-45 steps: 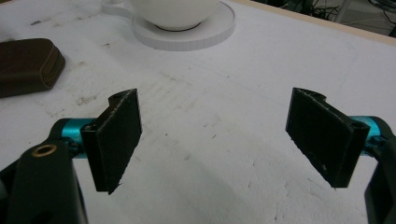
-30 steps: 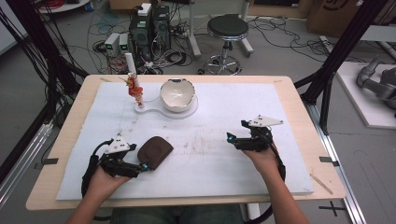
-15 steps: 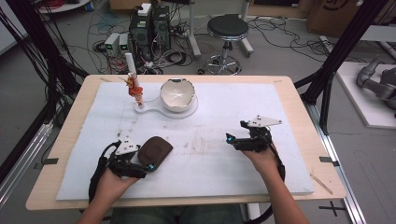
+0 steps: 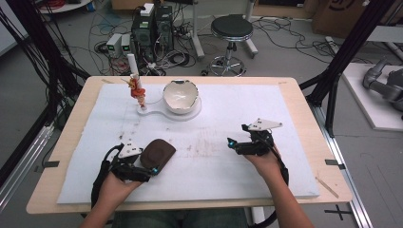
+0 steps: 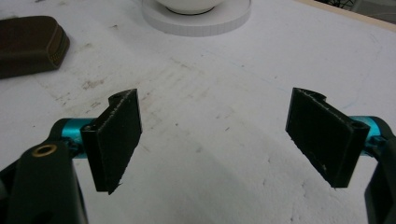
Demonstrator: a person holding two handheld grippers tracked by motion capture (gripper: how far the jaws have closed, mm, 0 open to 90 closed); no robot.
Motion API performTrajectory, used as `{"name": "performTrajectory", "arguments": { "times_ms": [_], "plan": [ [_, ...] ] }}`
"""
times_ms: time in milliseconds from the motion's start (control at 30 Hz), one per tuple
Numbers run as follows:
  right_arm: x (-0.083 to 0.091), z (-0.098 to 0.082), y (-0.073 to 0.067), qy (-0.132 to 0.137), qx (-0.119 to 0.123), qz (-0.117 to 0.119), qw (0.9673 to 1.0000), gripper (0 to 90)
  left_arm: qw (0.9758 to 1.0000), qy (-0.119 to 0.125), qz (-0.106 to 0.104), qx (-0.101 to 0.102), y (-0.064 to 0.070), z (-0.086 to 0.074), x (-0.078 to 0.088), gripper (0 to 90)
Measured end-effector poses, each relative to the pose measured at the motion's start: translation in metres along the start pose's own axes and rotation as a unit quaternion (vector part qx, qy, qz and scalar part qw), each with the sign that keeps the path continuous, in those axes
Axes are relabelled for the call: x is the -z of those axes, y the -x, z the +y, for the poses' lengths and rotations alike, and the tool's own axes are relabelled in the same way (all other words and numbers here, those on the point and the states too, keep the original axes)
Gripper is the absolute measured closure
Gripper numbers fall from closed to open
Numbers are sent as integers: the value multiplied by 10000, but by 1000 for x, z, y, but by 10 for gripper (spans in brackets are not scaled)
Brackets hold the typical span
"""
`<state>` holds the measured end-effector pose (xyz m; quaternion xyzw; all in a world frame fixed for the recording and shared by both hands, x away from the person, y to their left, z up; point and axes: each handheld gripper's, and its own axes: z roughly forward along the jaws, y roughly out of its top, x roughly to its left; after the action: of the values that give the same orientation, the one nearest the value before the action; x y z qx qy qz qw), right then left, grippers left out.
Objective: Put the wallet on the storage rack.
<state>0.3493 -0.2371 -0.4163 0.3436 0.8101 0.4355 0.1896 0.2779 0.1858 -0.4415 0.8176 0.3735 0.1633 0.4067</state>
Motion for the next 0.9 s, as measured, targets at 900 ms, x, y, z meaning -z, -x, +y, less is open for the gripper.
{"name": "performTrajectory", "arguments": {
  "times_ms": [900],
  "plan": [
    [-2, 0, -1, -64, 9, 0, 10000, 186, 9991, -99, -249, 330, -6, -5, -8, 123]
  ]
}}
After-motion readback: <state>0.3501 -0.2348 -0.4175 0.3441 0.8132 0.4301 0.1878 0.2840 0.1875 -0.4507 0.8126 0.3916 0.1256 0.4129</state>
